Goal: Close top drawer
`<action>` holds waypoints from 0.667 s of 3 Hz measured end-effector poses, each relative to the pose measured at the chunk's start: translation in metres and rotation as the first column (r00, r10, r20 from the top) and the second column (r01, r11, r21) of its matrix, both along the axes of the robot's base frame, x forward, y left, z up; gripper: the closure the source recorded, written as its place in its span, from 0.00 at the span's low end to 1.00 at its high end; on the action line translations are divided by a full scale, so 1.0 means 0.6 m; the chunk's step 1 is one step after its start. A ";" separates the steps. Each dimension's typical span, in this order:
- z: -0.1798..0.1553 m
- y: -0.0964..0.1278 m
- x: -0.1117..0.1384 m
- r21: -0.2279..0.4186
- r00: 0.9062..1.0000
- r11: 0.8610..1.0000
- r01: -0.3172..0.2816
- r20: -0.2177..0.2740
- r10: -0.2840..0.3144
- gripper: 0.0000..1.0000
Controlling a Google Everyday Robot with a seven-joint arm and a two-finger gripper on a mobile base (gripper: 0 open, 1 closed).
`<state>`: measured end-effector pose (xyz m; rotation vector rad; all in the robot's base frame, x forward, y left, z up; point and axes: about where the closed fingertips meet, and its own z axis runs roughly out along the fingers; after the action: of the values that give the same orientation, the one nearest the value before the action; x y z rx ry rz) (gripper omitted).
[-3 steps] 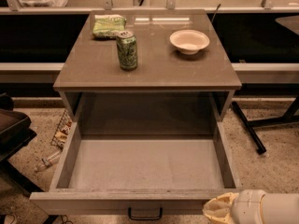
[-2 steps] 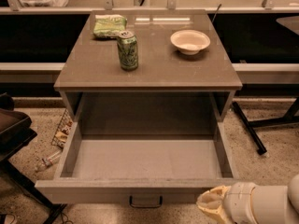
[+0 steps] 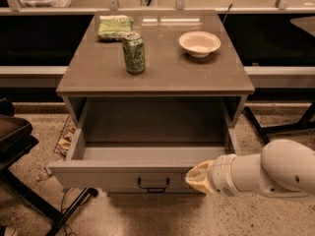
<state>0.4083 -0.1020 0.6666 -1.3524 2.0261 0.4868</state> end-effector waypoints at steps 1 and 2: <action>0.000 0.000 0.000 0.000 1.000 1.000 0.000 0.000 0.000 1.00; -0.010 -0.012 0.031 0.002 1.000 1.000 0.029 0.008 -0.029 1.00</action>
Offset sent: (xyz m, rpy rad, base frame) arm 0.0451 -0.0198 -0.0163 0.0069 -0.0148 -0.0783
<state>0.4268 -0.1089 0.6606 -1.3197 2.0361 0.4694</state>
